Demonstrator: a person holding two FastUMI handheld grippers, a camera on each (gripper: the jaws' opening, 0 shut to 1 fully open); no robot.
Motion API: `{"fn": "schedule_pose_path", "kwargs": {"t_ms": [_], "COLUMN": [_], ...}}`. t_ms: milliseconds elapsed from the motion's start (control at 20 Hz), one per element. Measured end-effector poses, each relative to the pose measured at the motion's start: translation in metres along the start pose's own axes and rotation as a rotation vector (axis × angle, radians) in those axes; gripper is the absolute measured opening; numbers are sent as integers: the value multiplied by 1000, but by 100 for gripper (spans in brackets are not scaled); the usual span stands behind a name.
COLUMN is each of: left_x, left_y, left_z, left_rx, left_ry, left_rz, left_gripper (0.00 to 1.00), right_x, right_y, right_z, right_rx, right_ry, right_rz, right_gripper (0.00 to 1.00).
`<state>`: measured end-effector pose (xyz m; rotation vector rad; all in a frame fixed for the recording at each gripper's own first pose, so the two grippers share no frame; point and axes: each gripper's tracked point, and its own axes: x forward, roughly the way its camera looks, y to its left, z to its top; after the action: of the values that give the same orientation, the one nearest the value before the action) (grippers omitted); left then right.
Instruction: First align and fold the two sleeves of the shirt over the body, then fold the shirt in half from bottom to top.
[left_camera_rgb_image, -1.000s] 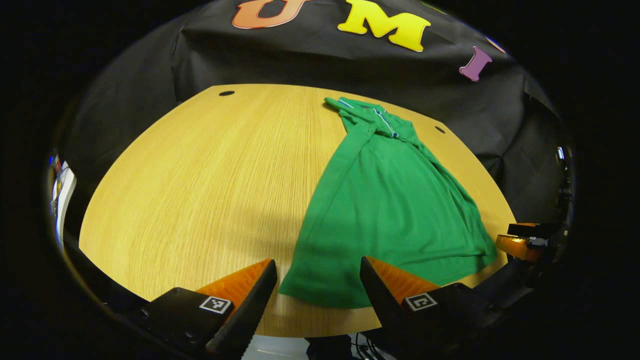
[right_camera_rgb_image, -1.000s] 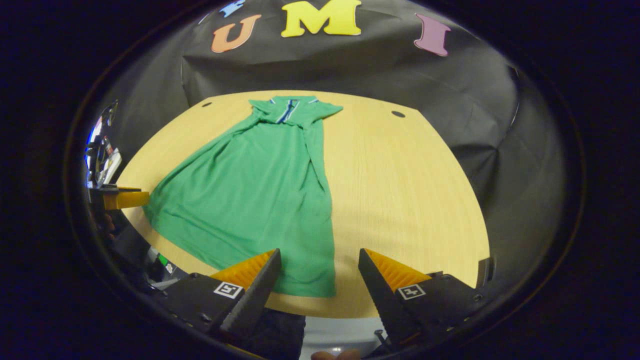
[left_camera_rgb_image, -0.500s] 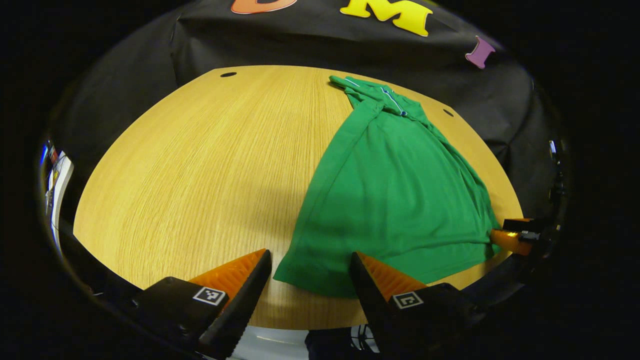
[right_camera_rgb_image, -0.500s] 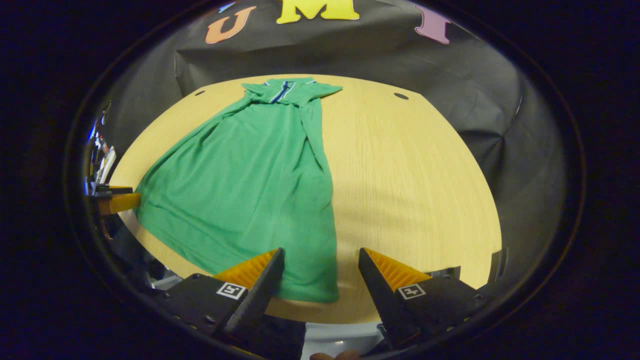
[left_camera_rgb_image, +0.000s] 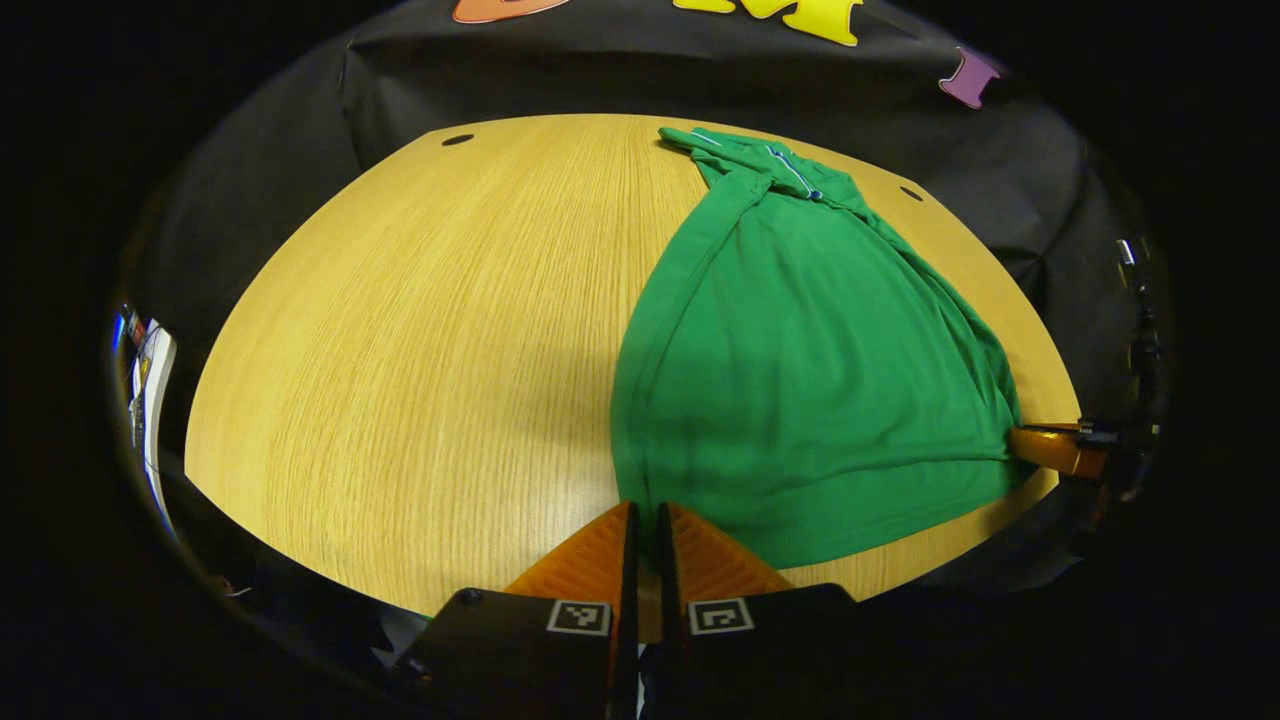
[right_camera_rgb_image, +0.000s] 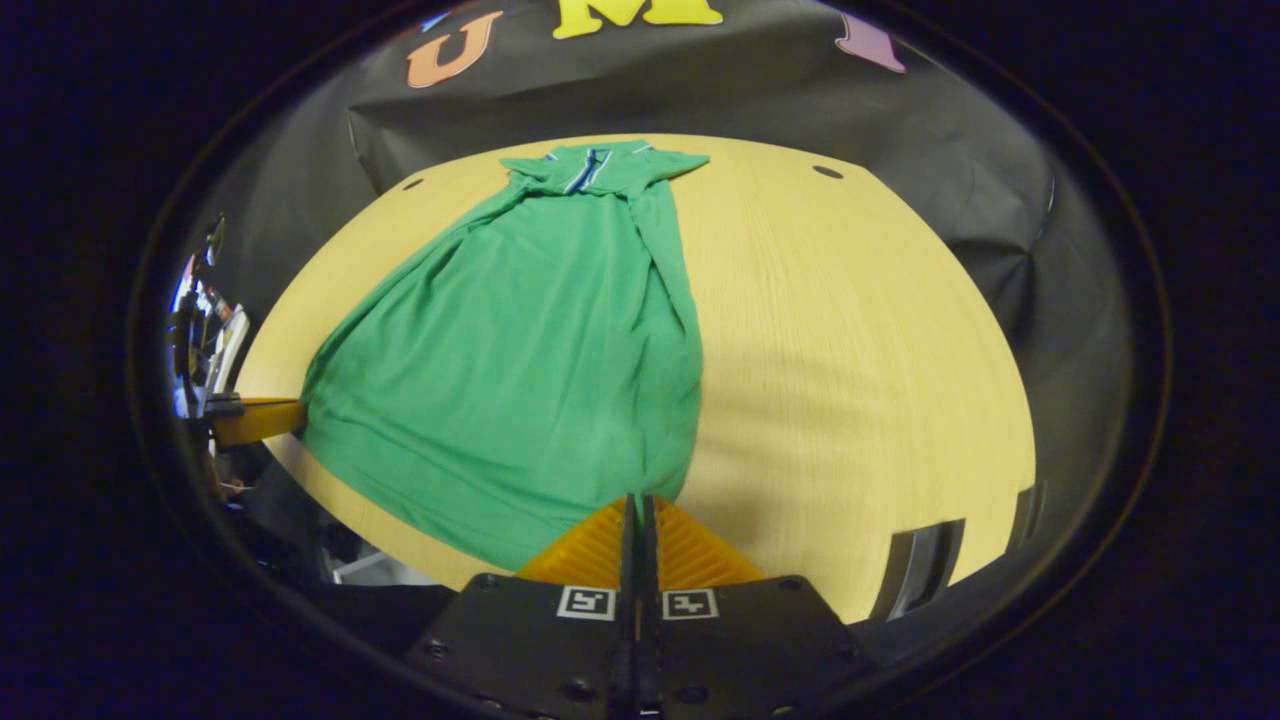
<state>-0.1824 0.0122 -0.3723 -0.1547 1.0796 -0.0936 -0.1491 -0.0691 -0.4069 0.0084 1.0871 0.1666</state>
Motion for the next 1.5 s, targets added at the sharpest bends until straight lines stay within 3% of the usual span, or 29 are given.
{"fn": "schedule_pose_path", "kwargs": {"t_ms": [200, 500, 700, 1250, 1500], "left_x": [-15, -37, -49, -67, -55], "left_y": [-10, -16, -25, -61, -65], "left_z": [14, 53, 98, 234, 296], "left_rx": [12, -79, -46, -8, 4], "left_ry": [-14, -80, -159, -371, -446], "left_rz": [-67, -136, -163, -246, -255], "left_gripper": [10, 10, 9, 10, 9], "right_x": [-12, -38, -50, -87, -74], "right_y": [2, -3, -8, -18, -22], "right_z": [8, 48, 85, 235, 294], "right_rx": [54, 161, 236, 246, 226], "right_ry": [22, -44, -92, -310, -372], "right_rz": [34, 66, 80, 109, 117], "right_gripper": [0, 0, 0, 0, 0]}}
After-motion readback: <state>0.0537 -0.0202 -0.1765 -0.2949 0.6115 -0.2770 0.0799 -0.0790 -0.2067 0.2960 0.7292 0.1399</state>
